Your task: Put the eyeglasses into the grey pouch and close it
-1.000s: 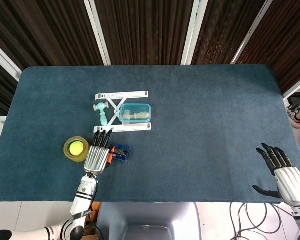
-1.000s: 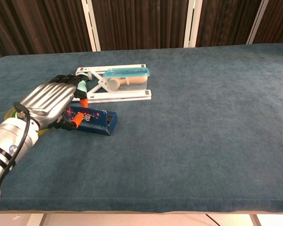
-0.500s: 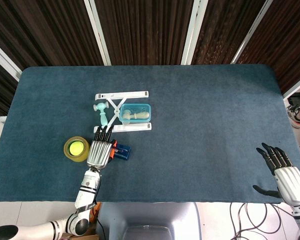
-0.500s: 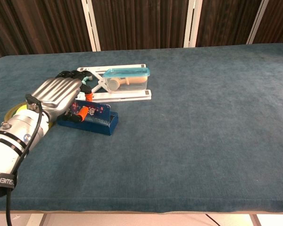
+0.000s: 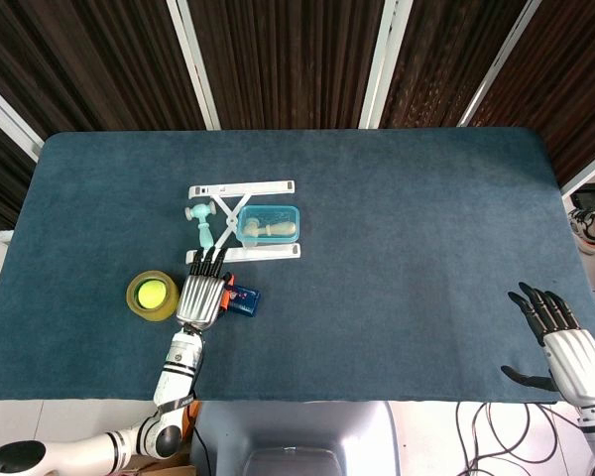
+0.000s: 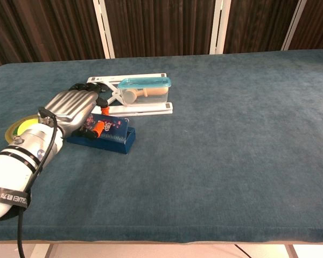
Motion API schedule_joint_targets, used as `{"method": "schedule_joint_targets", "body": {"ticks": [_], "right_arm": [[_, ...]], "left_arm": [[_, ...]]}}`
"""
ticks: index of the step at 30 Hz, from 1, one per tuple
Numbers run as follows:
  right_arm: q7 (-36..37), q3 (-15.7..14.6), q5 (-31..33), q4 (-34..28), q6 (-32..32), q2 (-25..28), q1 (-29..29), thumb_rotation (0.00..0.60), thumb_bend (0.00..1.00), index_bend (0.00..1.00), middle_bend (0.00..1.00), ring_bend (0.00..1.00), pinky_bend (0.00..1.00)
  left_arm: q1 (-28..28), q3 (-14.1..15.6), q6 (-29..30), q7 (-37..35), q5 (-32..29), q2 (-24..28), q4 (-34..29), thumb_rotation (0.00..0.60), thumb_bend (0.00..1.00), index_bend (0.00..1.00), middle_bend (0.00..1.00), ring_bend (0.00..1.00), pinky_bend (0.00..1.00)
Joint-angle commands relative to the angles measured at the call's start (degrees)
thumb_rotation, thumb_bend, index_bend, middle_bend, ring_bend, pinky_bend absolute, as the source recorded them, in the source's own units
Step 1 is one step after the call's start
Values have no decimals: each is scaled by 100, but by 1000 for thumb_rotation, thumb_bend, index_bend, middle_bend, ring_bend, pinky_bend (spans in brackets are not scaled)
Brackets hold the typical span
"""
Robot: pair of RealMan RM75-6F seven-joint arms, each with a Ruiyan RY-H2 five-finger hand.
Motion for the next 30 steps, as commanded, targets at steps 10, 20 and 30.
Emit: {"method": "schedule_joint_targets", "body": {"ticks": [10, 20, 30], "right_arm": [[31, 14, 18, -6, 5, 12, 1, 600, 174, 0, 0, 0, 54], [-14, 20, 29, -9, -13, 2, 8, 600, 172, 0, 0, 0, 54], [-587, -32, 59, -122, -236, -143, 55, 600, 172, 0, 0, 0, 54]], "left_arm": [[-165, -91, -38, -274, -78, -223, 500, 600, 412, 141, 21, 0, 25], [342, 365, 793, -890, 735, 714, -866, 600, 411, 89, 1, 0, 27], [2030, 2585, 2045, -3015, 2361, 3706, -2815, 600, 408, 26, 0, 0, 24]]}}
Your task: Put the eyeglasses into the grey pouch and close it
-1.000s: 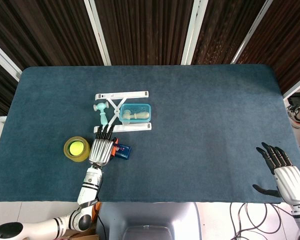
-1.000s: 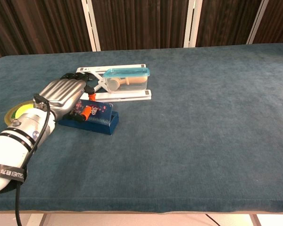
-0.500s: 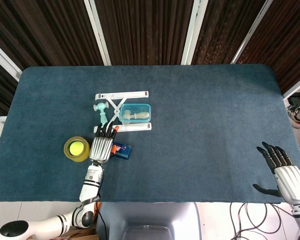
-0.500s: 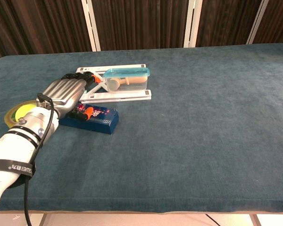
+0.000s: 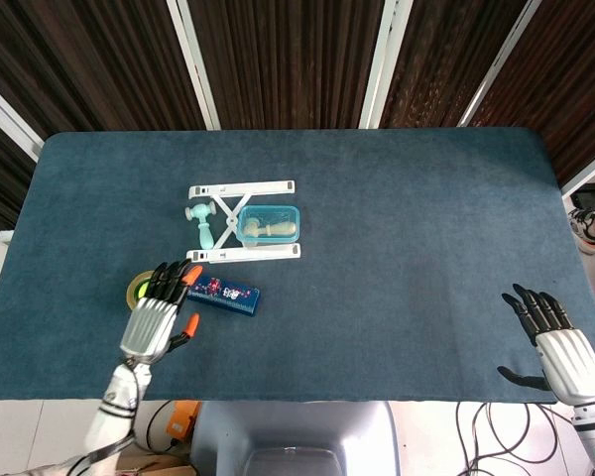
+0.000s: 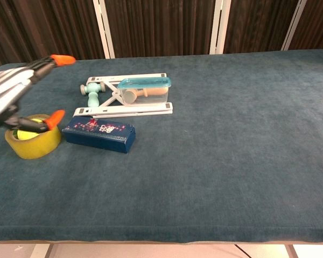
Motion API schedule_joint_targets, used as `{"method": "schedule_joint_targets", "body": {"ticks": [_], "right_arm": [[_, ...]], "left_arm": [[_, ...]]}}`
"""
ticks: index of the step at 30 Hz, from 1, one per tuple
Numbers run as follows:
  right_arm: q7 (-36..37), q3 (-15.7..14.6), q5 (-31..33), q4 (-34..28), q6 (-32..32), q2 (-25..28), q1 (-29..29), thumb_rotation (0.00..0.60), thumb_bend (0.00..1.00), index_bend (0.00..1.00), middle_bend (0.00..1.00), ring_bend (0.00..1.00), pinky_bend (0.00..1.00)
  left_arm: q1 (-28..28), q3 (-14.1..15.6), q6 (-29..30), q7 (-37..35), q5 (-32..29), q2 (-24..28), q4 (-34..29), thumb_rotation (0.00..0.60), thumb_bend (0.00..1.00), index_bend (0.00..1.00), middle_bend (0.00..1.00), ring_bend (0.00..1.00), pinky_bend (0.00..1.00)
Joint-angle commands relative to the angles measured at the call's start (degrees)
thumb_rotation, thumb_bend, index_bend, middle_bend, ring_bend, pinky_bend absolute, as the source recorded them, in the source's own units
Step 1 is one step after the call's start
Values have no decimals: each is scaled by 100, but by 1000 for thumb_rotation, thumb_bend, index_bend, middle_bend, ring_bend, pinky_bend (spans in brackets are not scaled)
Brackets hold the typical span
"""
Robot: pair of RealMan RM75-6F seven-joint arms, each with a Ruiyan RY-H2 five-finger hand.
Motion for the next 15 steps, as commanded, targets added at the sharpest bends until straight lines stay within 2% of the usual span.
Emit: {"method": "schedule_joint_targets", "body": {"ticks": [1, 2, 3, 6, 8, 11, 15], "right_arm": [[-259, -26, 1, -63, -79, -84, 17, 600, 172, 0, 0, 0, 54], [-352, -26, 3, -81, -95, -117, 22, 600, 171, 0, 0, 0, 53], [-418, -22, 10, -93, -104, -143, 25, 600, 171, 0, 0, 0, 52], [-619, -10, 43, -144, -129, -226, 28, 600, 172, 0, 0, 0, 46], [-713, -14, 42, -163, -138, -261, 29, 600, 171, 0, 0, 0, 42], [-799, -21, 25, -190, -159, -293, 41, 600, 171, 0, 0, 0, 41], [-814, -13, 31, -190, -187, -313, 64, 600, 171, 0, 0, 0, 41]], "left_arm": [[992, 1371, 617, -1066, 765, 1631, -569, 600, 407, 13, 0, 0, 23], [1100, 1572, 642, -1210, 857, 1901, -574, 600, 401, 2, 0, 0, 22], [1176, 1642, 752, -1381, 977, 2008, -513, 600, 396, 0, 0, 0, 21], [1381, 1666, 1155, -1836, 1341, 2063, -105, 600, 386, 0, 0, 0, 19], [1432, 1617, 1346, -2059, 1524, 2074, 69, 600, 384, 0, 0, 0, 15], [1593, 1367, 1649, -2180, 1489, 1936, 282, 600, 384, 0, 0, 0, 11], [1647, 1268, 1598, -2192, 1504, 1879, 367, 600, 383, 0, 0, 0, 8]]}}
